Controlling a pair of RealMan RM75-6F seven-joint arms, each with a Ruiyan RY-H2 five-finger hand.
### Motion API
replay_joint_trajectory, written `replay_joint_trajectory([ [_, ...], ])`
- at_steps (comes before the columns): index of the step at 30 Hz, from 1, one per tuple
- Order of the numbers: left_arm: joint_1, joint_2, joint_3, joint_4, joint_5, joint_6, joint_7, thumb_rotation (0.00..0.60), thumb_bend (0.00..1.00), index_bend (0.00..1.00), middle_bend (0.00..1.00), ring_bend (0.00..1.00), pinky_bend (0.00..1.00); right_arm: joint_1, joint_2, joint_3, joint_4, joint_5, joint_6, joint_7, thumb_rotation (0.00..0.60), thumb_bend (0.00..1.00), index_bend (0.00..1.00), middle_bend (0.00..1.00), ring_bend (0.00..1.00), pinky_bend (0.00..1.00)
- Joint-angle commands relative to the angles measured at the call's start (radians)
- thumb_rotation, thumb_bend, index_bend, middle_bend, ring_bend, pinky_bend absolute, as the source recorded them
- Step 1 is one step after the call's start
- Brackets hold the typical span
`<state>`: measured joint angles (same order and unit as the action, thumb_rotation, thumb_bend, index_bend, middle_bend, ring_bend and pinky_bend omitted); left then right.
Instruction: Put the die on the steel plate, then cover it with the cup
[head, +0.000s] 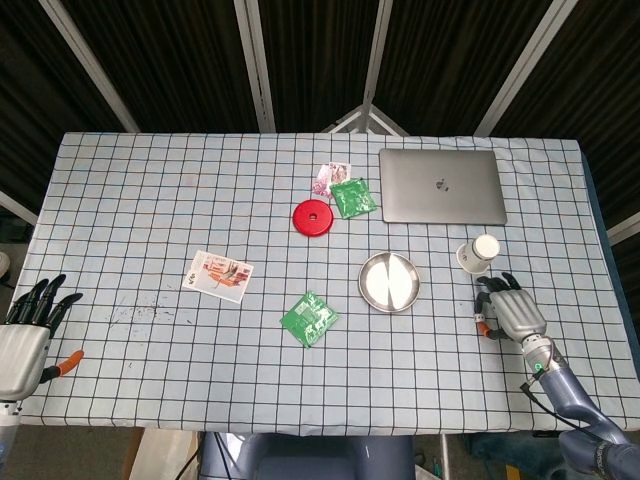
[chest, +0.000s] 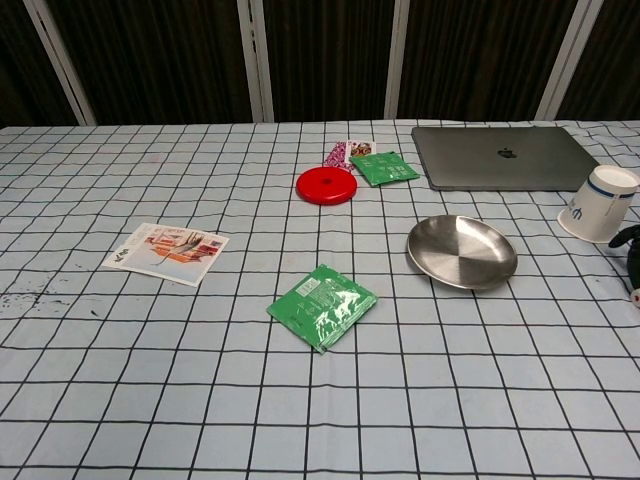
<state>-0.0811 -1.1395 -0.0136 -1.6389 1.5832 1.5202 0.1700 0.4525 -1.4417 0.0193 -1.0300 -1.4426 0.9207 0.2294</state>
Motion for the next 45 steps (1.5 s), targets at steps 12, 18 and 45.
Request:
replay_joint_trajectory([
  [12, 0.000, 0.004, 0.001, 0.000, 0.001, 0.001, -0.009, 0.600, 0.26, 0.19, 0.00, 0.00, 0.13, -0.027, 0.071, 0.020, -0.082, -0.004, 0.096, -0.007, 0.600, 0.40, 0.57, 0.16, 0.16, 0.02],
  [18, 0.002, 0.016, 0.001, 0.001, 0.005, 0.009, -0.045, 0.600, 0.26, 0.19, 0.00, 0.00, 0.13, -0.048, 0.177, 0.065, -0.239, 0.011, 0.187, -0.057, 0.600, 0.40, 0.57, 0.16, 0.16, 0.02],
  [45, -0.009, 0.053, 0.009, 0.025, 0.029, 0.002, -0.168, 0.600, 0.26, 0.19, 0.00, 0.00, 0.13, 0.172, 0.065, 0.180, -0.499, 0.232, -0.004, -0.442, 0.600, 0.40, 0.57, 0.16, 0.16, 0.02],
])
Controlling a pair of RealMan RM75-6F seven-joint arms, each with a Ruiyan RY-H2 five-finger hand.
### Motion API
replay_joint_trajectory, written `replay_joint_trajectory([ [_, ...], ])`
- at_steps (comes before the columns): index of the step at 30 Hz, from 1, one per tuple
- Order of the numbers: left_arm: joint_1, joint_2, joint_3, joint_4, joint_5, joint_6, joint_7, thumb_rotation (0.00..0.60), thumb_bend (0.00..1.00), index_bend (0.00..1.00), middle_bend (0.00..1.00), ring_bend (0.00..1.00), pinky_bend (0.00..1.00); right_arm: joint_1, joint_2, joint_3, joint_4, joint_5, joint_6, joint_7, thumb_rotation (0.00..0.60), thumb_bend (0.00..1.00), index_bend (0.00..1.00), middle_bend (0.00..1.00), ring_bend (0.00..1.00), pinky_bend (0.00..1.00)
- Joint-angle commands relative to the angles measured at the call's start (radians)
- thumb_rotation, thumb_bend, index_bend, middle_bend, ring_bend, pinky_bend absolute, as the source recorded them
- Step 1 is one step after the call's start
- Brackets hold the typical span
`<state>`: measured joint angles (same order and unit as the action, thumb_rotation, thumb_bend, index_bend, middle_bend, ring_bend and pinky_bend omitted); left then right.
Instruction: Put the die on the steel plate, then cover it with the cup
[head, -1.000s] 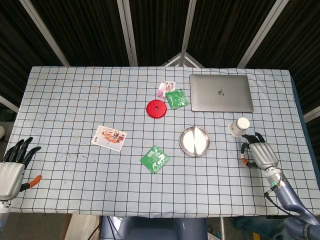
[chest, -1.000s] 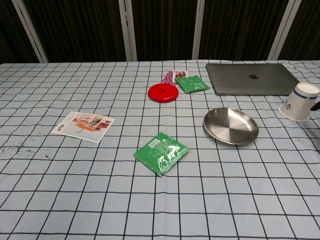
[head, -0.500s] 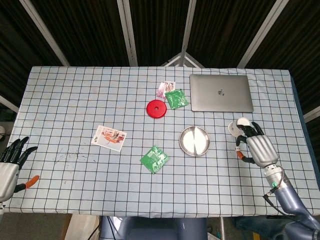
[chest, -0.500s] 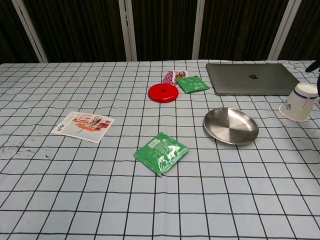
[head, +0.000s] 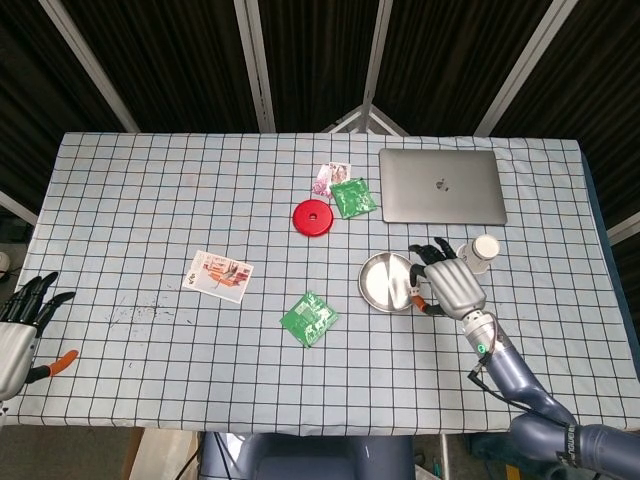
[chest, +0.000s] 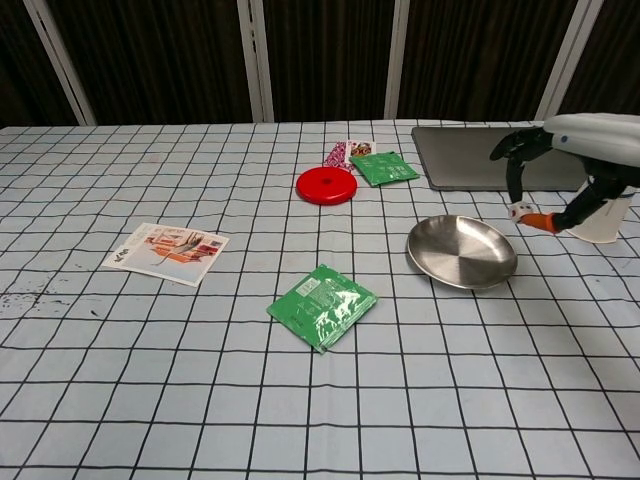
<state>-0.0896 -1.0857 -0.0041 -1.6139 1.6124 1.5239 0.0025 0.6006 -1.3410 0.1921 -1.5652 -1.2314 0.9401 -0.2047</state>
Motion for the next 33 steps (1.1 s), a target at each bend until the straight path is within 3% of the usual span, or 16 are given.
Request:
replay_joint_trajectory([
  [1, -0.002, -0.001, 0.000, 0.000, -0.002, -0.003, -0.001, 0.600, 0.26, 0.19, 0.00, 0.00, 0.13, 0.032, -0.051, 0.008, 0.052, 0.026, -0.031, -0.007, 0.600, 0.40, 0.57, 0.16, 0.16, 0.02],
  [13, -0.004, 0.005, -0.001, 0.000, -0.012, -0.010, -0.011, 0.600, 0.26, 0.19, 0.00, 0.00, 0.13, 0.096, -0.223, 0.022, 0.271, 0.073, -0.083, 0.038, 0.600, 0.40, 0.57, 0.16, 0.16, 0.02],
  [29, -0.002, 0.007, -0.002, -0.001, -0.022, -0.011, -0.002, 0.600, 0.26, 0.19, 0.00, 0.00, 0.13, 0.126, -0.313, 0.016, 0.420, 0.090, -0.126, 0.085, 0.600, 0.40, 0.57, 0.16, 0.16, 0.02],
  [31, -0.003, 0.006, -0.002, -0.001, -0.022, -0.012, 0.001, 0.600, 0.26, 0.19, 0.00, 0.00, 0.13, 0.127, -0.314, 0.013, 0.422, 0.084, -0.128, 0.091, 0.600, 0.37, 0.56, 0.16, 0.16, 0.02],
  [33, -0.004, 0.005, -0.002, -0.002, -0.023, -0.014, 0.004, 0.600, 0.26, 0.19, 0.00, 0.00, 0.13, 0.128, -0.314, 0.012, 0.422, 0.078, -0.128, 0.097, 0.600, 0.29, 0.50, 0.16, 0.16, 0.02],
])
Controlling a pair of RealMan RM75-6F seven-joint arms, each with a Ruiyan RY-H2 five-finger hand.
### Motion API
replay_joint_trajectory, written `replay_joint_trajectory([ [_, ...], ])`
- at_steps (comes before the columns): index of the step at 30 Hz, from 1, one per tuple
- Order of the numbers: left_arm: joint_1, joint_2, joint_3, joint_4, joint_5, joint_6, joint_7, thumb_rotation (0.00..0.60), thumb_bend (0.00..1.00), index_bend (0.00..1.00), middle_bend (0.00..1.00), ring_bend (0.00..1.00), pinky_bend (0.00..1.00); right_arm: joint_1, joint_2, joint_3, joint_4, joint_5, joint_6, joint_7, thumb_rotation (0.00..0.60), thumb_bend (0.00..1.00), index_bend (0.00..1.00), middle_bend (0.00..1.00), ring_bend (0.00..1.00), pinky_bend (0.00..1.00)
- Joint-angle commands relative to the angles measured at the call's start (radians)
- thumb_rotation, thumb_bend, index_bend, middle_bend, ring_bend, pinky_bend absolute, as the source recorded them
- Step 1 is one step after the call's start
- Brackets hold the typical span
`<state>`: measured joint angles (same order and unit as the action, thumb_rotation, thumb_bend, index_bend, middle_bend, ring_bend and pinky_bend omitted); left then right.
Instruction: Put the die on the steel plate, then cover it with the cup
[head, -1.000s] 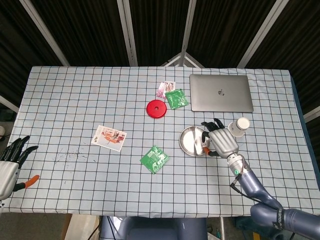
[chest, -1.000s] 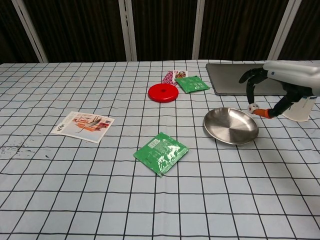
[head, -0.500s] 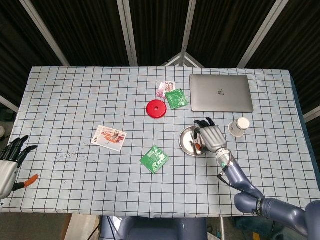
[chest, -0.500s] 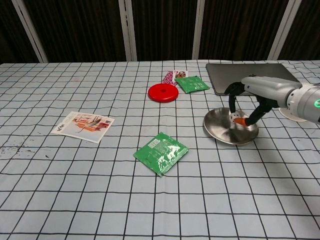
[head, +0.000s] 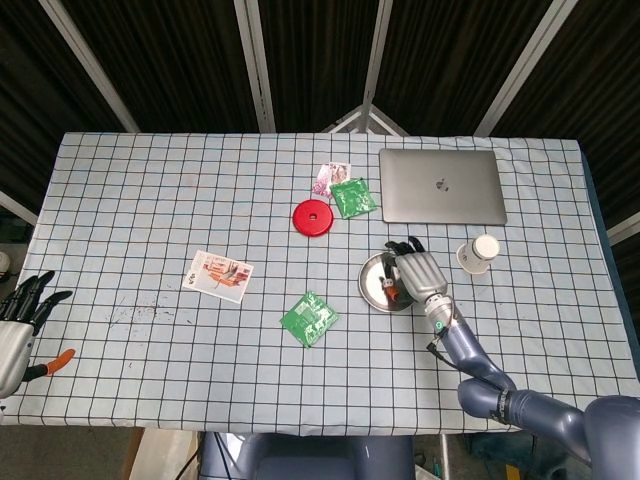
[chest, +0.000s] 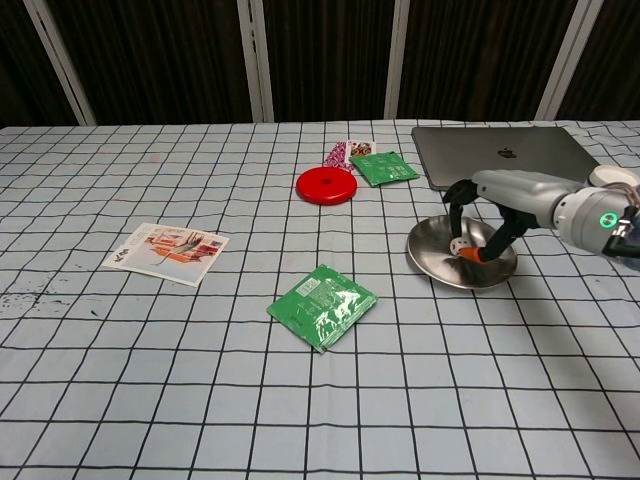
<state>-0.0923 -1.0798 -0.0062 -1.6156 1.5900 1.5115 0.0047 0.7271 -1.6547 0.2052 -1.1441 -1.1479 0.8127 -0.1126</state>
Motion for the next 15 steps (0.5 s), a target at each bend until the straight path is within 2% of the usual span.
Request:
replay_joint_trajectory([
  [1, -0.001, -0.001, 0.000, -0.001, 0.000, -0.002, 0.002, 0.600, 0.26, 0.19, 0.00, 0.00, 0.13, 0.002, 0.000, -0.002, 0.001, -0.007, 0.000, 0.006, 0.600, 0.22, 0.43, 0.16, 0.16, 0.02],
  [4, -0.002, 0.000, 0.001, -0.001, -0.001, -0.004, -0.001, 0.600, 0.26, 0.19, 0.00, 0.00, 0.13, 0.005, 0.000, -0.001, 0.000, -0.014, 0.000, 0.015, 0.600, 0.13, 0.29, 0.15, 0.16, 0.02],
  [6, -0.001, 0.001, 0.000, -0.001, -0.003, -0.004, -0.002, 0.600, 0.26, 0.19, 0.00, 0.00, 0.13, 0.007, -0.002, 0.004, -0.001, -0.011, 0.002, 0.019, 0.600, 0.10, 0.24, 0.14, 0.15, 0.02],
  [10, 0.001, 0.003, -0.001, -0.002, -0.006, -0.001, -0.005, 0.600, 0.26, 0.20, 0.00, 0.00, 0.13, 0.007, 0.000, 0.014, -0.010, -0.009, 0.012, 0.025, 0.600, 0.03, 0.08, 0.09, 0.11, 0.00],
  [15, 0.005, 0.008, 0.002, -0.004, -0.002, 0.004, -0.008, 0.600, 0.26, 0.20, 0.00, 0.00, 0.13, -0.011, 0.025, 0.029, -0.046, -0.026, 0.075, 0.037, 0.600, 0.02, 0.06, 0.09, 0.09, 0.00],
])
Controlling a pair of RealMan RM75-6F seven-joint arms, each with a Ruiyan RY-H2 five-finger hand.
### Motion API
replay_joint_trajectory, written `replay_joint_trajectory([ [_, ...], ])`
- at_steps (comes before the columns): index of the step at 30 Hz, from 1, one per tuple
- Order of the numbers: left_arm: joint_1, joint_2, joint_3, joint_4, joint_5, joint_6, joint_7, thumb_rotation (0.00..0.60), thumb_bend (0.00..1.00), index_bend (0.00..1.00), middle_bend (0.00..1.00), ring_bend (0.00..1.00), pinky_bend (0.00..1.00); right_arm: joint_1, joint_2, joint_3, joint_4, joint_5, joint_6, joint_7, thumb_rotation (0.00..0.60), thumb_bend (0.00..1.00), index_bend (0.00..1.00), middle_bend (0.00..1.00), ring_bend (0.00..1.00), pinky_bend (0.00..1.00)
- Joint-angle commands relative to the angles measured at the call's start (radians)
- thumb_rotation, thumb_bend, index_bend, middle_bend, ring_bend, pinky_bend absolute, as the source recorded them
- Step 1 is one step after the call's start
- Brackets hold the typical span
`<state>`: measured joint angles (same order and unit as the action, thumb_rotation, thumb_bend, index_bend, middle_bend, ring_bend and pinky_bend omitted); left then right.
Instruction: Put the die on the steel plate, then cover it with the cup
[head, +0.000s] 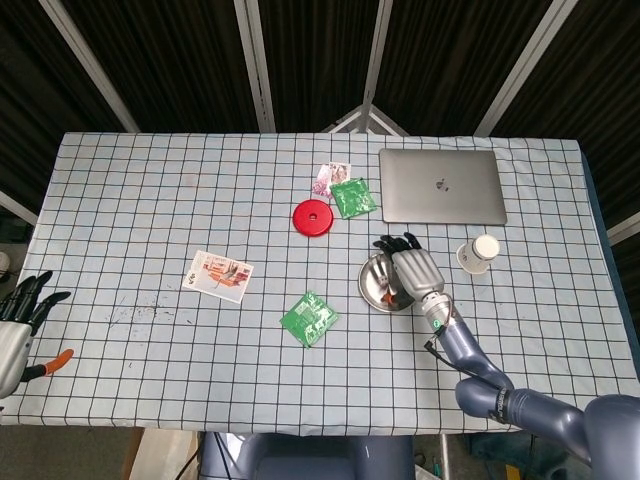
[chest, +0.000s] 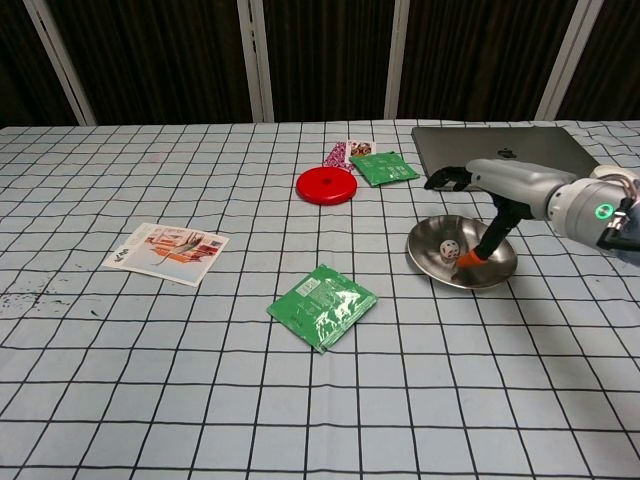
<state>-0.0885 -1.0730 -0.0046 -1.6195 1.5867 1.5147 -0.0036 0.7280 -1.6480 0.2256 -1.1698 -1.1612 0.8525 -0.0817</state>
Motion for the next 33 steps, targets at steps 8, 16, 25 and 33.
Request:
replay_joint_trajectory([
  [8, 0.007, 0.002, 0.005, -0.007, 0.005, 0.008, 0.009, 0.600, 0.26, 0.20, 0.00, 0.00, 0.13, -0.071, 0.149, 0.044, -0.075, -0.012, 0.150, -0.013, 0.600, 0.02, 0.09, 0.09, 0.10, 0.00],
  [16, 0.002, -0.006, 0.005, -0.019, -0.004, -0.008, 0.041, 0.600, 0.26, 0.20, 0.00, 0.00, 0.13, -0.119, 0.305, 0.022, -0.151, 0.030, 0.107, -0.032, 0.600, 0.02, 0.14, 0.10, 0.11, 0.00],
  [25, 0.005, -0.010, 0.005, -0.024, -0.001, -0.001, 0.055, 0.600, 0.26, 0.21, 0.00, 0.00, 0.13, -0.127, 0.314, -0.012, -0.141, 0.037, 0.065, -0.030, 0.600, 0.02, 0.19, 0.12, 0.11, 0.00],
  [33, 0.006, -0.010, 0.000, -0.020, -0.008, 0.000, 0.055, 0.600, 0.26, 0.21, 0.00, 0.00, 0.13, -0.098, 0.282, 0.003, -0.076, 0.036, 0.044, -0.008, 0.600, 0.02, 0.26, 0.16, 0.11, 0.00],
])
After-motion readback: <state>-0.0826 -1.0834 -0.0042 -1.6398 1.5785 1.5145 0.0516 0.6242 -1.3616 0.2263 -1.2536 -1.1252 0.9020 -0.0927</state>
